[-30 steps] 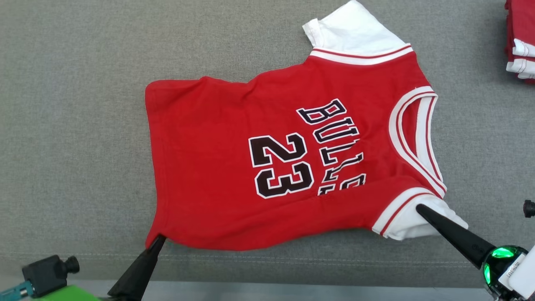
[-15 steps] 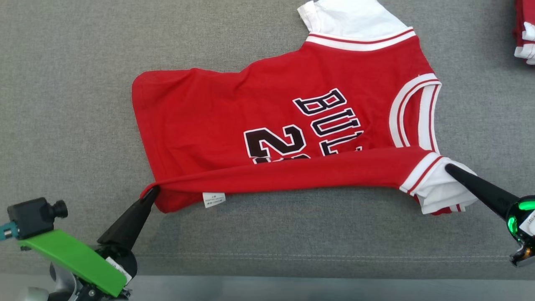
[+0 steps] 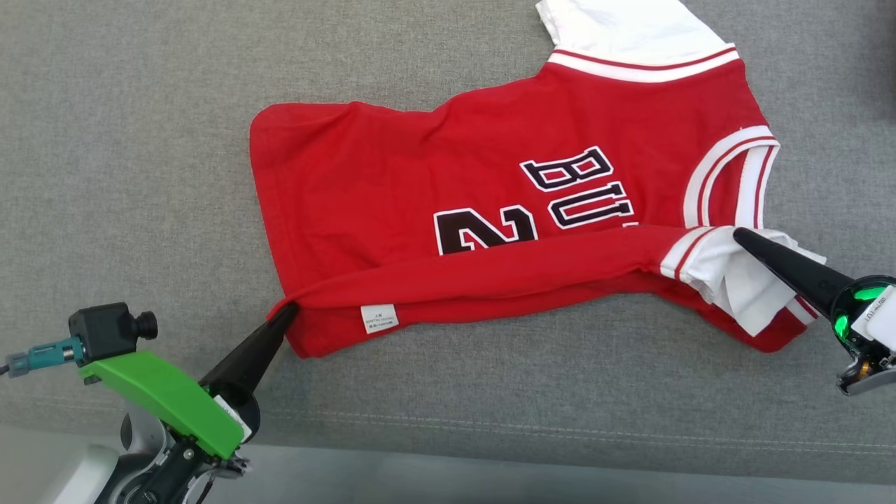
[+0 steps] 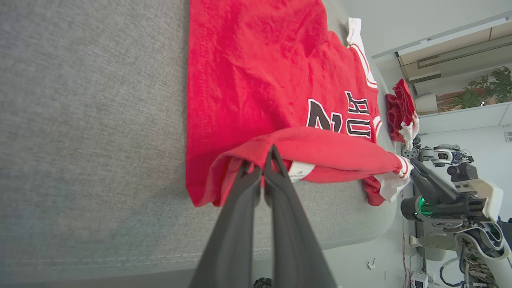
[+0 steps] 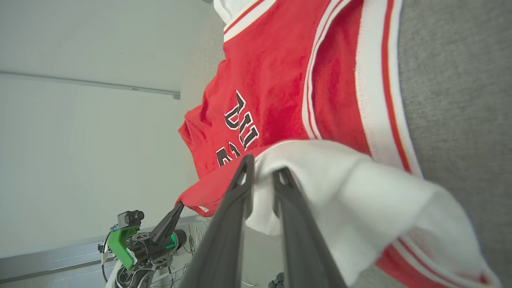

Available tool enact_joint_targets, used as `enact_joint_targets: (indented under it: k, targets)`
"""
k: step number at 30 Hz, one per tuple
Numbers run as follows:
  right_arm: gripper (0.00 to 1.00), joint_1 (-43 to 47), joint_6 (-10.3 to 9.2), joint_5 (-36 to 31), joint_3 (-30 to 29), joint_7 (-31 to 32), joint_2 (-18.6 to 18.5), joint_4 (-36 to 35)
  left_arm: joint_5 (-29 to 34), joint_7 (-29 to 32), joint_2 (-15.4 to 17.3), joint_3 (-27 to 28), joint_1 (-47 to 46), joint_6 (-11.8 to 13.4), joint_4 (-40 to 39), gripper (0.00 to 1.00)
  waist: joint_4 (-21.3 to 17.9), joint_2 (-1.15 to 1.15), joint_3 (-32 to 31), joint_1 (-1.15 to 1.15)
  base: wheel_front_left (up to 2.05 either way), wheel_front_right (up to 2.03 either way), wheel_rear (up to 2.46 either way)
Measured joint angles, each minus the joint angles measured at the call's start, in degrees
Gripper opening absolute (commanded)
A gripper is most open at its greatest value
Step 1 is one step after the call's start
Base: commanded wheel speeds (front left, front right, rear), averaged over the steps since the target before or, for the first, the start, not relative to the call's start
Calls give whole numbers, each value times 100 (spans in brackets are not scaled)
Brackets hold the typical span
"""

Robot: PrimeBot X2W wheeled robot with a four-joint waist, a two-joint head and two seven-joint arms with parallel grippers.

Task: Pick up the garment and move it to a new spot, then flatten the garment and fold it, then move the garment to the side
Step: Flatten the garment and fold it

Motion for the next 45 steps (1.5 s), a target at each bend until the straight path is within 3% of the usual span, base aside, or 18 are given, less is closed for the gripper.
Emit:
enact_joint_targets:
  k: [2,3,4,7,8,12,13,14,22,29,38,45]
  targets:
    - [78,-86,0,-18,55,0,36,90,1,24,-34,-23,-107,0,103,0,6,0,-1,0,0,0,0]
    - [92,-134,0,-55,82,-1,58,127,4,24,-54,-23,-164,0,158,0,7,0,-1,0,0,0,0]
    - [97,-186,0,-82,116,-1,78,170,5,24,-77,-21,-220,0,201,0,5,0,-1,0,0,0,0]
    - [100,-375,0,-162,169,-65,181,291,7,53,-122,-46,-326,0,314,0,-26,0,12,0,0,0,0]
    - [100,-428,0,-163,162,-113,229,349,7,76,-148,-73,-365,0,366,6,-35,0,16,0,0,0,0]
    - [100,-628,0,-333,145,-274,344,567,25,91,-224,-115,-513,0,566,46,-58,0,18,0,0,0,0]
    - [100,-685,0,-353,149,-279,374,615,27,91,-237,-127,-528,0,615,96,-63,0,18,0,0,0,0]
    - [100,-722,0,-350,159,-278,402,643,38,91,-261,-141,-548,0,658,100,-68,0,16,0,0,0,0]
    - [100,-794,0,-360,428,-252,544,769,67,76,-391,-240,-595,-29,1005,100,-81,0,-83,0,0,0,0]
    - [100,-716,0,-76,36,-576,768,650,11,-291,-769,-196,-403,-109,916,100,-72,0,-308,0,0,0,0]
    - [100,1,0,-89,145,-999,1098,420,-372,-474,-1284,-272,130,-130,901,100,-110,0,-394,0,0,0,0]
    - [100,666,0,63,415,-1199,1491,234,-363,-675,-1360,-257,303,-126,1110,100,-170,0,-417,0,0,0,0]
